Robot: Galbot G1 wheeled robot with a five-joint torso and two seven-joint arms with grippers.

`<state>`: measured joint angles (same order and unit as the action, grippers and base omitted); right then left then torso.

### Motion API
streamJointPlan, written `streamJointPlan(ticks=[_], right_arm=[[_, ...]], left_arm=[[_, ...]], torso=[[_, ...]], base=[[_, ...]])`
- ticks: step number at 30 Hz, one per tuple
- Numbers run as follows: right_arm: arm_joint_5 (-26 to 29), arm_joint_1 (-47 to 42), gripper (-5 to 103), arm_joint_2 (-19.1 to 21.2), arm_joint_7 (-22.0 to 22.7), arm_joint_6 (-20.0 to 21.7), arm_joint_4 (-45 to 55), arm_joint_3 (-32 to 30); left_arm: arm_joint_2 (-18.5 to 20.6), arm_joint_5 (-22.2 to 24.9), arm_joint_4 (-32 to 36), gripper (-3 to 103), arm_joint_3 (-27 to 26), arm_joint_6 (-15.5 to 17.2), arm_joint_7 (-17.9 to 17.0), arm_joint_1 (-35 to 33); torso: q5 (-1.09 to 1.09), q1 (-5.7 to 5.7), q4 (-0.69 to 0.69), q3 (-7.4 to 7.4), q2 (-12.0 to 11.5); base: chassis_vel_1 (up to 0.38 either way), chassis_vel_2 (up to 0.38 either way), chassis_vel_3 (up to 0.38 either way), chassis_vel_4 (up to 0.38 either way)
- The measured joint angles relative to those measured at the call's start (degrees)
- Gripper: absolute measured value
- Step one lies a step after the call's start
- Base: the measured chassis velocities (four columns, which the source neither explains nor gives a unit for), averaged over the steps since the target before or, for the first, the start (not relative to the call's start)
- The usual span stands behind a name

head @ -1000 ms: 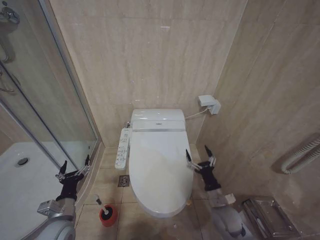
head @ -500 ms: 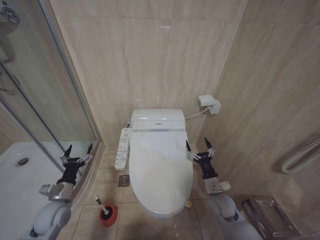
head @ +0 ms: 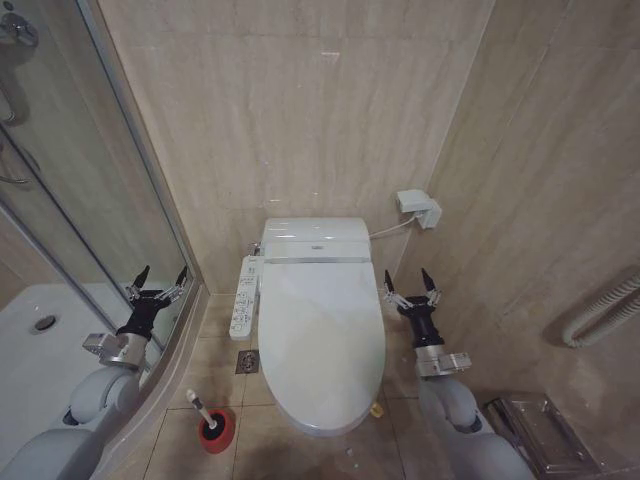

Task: Open the toilet lid, clean the toilet bowl with a toilet brush, close the toilet lid, and flush.

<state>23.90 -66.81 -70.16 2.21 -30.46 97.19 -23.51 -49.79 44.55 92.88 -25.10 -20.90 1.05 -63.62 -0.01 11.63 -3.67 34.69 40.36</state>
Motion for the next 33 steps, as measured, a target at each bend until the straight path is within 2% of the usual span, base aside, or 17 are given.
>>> streamJointPlan(ticks=[10, 19, 20, 21, 24, 27, 33], right_arm=[[-0.2, 0.8, 100, -1.1, -0.3, -0.6, -1.4, 0.0], [-0.3, 1.4, 100, -1.2, -0.3, -0.8, -2.6, 0.0], [-0.5, 1.4, 100, -1.1, -0.4, -1.1, -2.7, 0.1], [-0.8, 1.2, 100, -0.9, -1.0, -1.2, -2.7, 0.1], [-1.1, 1.0, 100, -0.8, -1.5, -1.4, -2.7, 0.2], [-1.2, 0.9, 100, -0.8, -1.7, -1.5, -2.7, 0.3], [-1.2, 1.5, 100, -1.0, -2.5, -1.7, -3.6, 0.3]], left_arm=[[0.2, 0.2, -0.3, 100, -0.5, 0.0, 0.0, -0.3], [0.5, 0.8, -1.8, 100, 0.0, -0.3, 0.8, 0.9], [0.4, 0.9, -2.6, 100, 0.5, -0.6, 1.0, 1.7], [0.2, 0.9, -3.3, 100, 1.1, -0.9, 1.2, 2.5], [-0.3, 0.9, -4.3, 100, 1.8, -1.2, 1.6, 3.5], [-0.7, 0.9, -5.4, 100, 2.8, -1.7, 2.1, 4.8], [-1.5, 1.9, -11.6, 100, 7.6, -3.4, 5.0, 11.5]], torso=[[0.01, -0.02, 0.0, -0.01, 0.0], [0.01, -0.01, 0.0, 0.0, 0.0], [-0.02, 0.01, -0.04, 0.01, 0.0], [0.03, 0.05, -0.02, 0.02, 0.0], [0.0, 0.06, -0.03, 0.02, 0.0], [0.01, 0.04, 0.04, 0.02, 0.0], [0.01, -0.03, -0.01, -0.01, 0.0]], base=[[0.0, 0.0, 0.0, 0.0], [-0.134, 0.138, 0.121, -0.147], [-0.215, 0.16, 0.199, -0.177], [-0.212, 0.121, 0.157, -0.175], [-0.164, 0.106, 0.124, -0.136], [-0.035, 0.051, 0.013, -0.025], [0.041, -0.039, -0.021, 0.05]])
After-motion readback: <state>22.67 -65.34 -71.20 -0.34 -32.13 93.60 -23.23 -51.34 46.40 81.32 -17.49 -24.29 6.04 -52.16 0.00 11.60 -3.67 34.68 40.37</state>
